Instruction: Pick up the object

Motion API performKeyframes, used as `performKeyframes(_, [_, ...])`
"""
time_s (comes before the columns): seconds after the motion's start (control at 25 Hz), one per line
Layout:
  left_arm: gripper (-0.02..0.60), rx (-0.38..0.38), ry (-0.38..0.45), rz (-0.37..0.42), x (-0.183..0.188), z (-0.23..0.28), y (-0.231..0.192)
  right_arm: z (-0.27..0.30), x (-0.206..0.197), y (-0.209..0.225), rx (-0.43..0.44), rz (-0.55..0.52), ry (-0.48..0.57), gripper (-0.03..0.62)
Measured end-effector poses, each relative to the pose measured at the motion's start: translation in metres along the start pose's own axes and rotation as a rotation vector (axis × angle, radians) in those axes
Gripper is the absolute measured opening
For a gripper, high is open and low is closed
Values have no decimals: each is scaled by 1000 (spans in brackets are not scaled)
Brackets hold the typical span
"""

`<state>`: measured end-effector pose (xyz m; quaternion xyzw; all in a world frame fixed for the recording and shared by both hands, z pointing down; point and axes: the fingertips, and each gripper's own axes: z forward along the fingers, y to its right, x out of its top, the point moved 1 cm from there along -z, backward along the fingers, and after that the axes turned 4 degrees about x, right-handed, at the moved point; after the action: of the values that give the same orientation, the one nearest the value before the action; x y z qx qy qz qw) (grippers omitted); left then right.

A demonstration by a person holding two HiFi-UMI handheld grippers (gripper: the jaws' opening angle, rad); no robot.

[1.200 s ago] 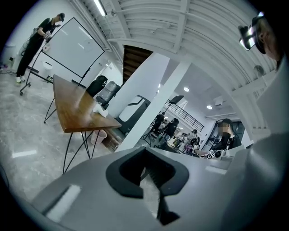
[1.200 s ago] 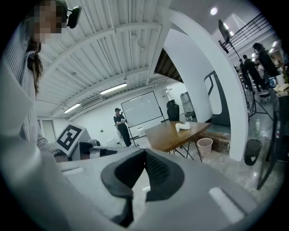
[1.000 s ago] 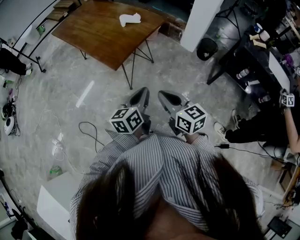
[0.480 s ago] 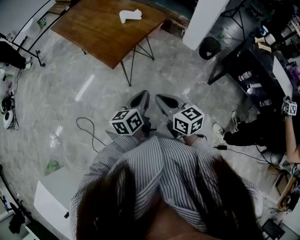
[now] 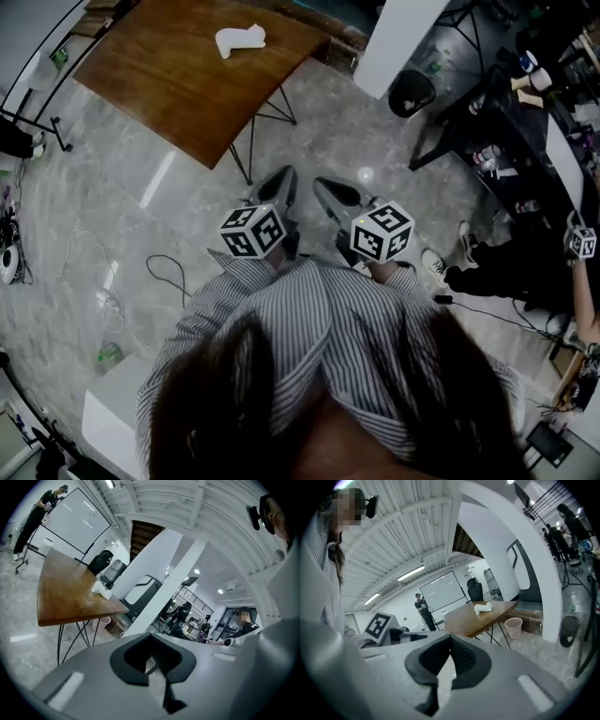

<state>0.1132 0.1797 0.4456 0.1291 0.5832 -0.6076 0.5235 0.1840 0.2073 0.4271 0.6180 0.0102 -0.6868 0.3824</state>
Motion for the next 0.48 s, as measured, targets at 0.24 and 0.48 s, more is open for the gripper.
performKeyframes(0.24, [3,8,-5,-10,73,69,-56,82,62,55,-19,-9,20,2])
performKeyframes(0.48, [3,-14,-9,12,155,129,-106,169,126,97,-38,-23,40,2])
